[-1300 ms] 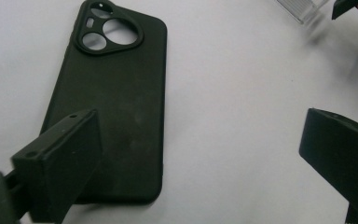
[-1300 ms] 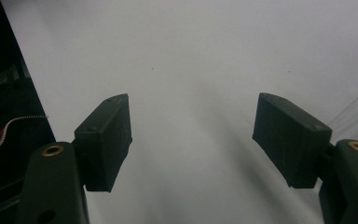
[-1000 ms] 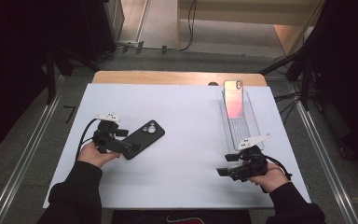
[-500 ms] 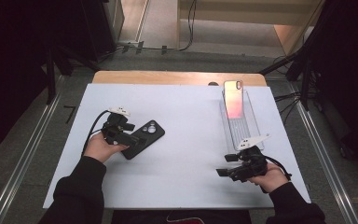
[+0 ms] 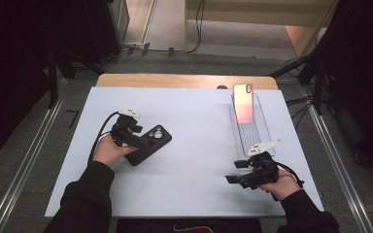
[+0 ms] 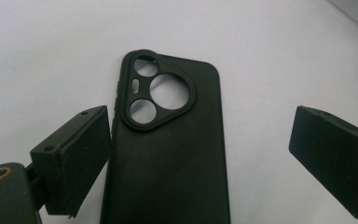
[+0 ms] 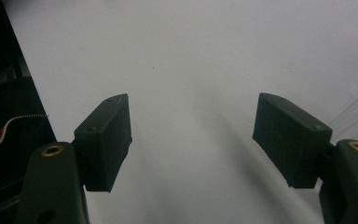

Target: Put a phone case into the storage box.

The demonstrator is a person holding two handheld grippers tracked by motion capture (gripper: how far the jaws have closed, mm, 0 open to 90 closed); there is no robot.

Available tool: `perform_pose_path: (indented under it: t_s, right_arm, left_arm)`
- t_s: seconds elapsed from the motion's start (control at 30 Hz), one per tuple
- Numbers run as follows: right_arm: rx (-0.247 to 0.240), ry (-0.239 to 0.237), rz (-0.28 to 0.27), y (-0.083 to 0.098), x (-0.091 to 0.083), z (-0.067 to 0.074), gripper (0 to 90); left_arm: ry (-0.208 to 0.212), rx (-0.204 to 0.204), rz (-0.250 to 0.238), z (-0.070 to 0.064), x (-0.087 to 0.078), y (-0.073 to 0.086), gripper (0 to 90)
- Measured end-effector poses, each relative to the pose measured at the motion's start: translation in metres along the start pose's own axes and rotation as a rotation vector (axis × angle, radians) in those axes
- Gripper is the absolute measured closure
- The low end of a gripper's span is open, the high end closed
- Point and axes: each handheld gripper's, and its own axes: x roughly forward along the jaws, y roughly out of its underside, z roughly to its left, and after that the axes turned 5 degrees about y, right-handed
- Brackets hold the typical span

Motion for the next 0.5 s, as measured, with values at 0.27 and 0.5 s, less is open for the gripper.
perform_pose_path:
  t_s: [0.27,0.5]
  right_arm:
    - [-0.003,-0.001,-0.002,0.0,0.0,0.0,25.9]
    - [-0.006,0.0,-0.001,0.0,0.0,0.0,25.9]
  left_arm:
    - [-0.024,0.0,0.029,0.004,0.008,0.005,5.7]
    - [-0.031,-0.005,0.067,0.007,0.015,0.01,5.7]
